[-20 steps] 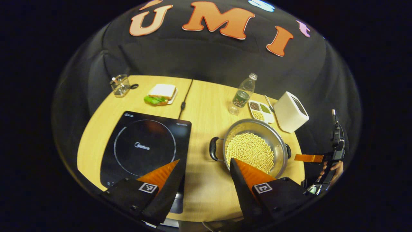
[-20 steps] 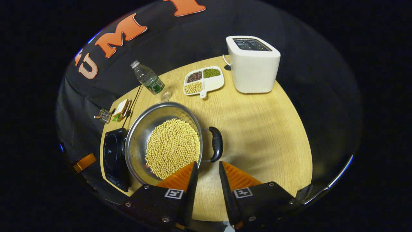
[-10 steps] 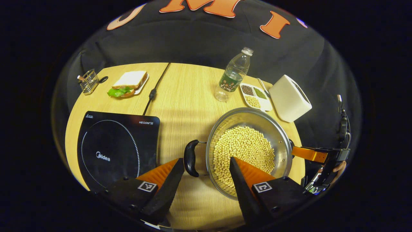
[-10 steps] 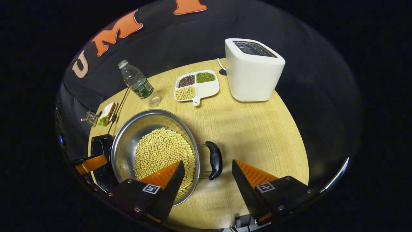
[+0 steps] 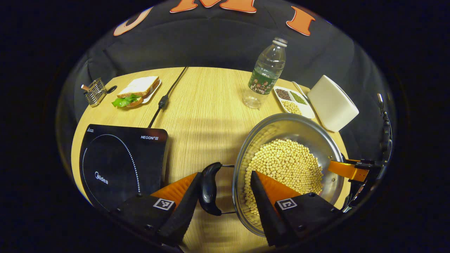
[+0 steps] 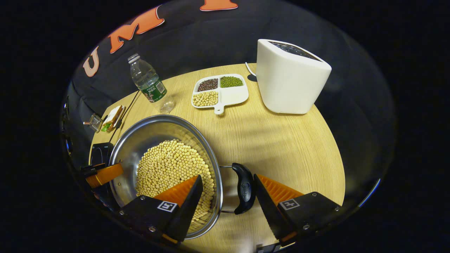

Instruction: First push the handle of the pot to place it horizontally, then grasp the pot with both hands and set it on the induction cooktop.

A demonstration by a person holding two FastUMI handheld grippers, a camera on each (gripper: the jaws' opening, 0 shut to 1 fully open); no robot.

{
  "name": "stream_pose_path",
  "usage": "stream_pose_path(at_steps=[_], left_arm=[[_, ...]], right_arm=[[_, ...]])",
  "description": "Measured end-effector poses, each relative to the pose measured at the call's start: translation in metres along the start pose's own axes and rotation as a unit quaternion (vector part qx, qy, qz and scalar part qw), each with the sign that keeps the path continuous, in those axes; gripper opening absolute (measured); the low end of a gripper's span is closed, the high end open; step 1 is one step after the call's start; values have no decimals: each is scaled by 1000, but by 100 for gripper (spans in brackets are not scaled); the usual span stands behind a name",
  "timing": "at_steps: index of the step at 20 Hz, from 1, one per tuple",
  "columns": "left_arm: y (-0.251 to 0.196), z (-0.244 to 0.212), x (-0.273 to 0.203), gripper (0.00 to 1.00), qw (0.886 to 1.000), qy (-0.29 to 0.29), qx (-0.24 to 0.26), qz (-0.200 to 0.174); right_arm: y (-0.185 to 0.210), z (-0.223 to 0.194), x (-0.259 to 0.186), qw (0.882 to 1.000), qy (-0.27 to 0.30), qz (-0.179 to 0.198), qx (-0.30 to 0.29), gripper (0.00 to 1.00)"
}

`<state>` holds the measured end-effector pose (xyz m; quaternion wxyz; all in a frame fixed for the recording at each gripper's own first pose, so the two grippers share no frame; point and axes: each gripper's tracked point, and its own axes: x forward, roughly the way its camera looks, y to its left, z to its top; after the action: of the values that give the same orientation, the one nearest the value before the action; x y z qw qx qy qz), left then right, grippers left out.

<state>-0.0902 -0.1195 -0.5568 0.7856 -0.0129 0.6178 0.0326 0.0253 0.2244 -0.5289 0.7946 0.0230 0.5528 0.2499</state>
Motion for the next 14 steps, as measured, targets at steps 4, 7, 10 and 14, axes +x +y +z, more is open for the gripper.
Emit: stream_pose_path(at_steps=[4, 7, 10, 14], left_arm=[[5, -2, 7, 76, 1000, -6, -2, 11], [6, -2, 8, 71, 999, -26, -10, 24], [8, -1, 5, 70, 998, -39, -2, 40], [15, 9, -4, 67, 996, -60, -1, 66]], right_arm=[[-7, -10, 8, 1000, 2, -15, -21, 81], [-8, -15, 11, 1000, -1, -24, -11, 70], [-4, -15, 11, 1000, 4, -21, 8, 67], [9, -23, 1, 1000, 2, -12, 19, 57]])
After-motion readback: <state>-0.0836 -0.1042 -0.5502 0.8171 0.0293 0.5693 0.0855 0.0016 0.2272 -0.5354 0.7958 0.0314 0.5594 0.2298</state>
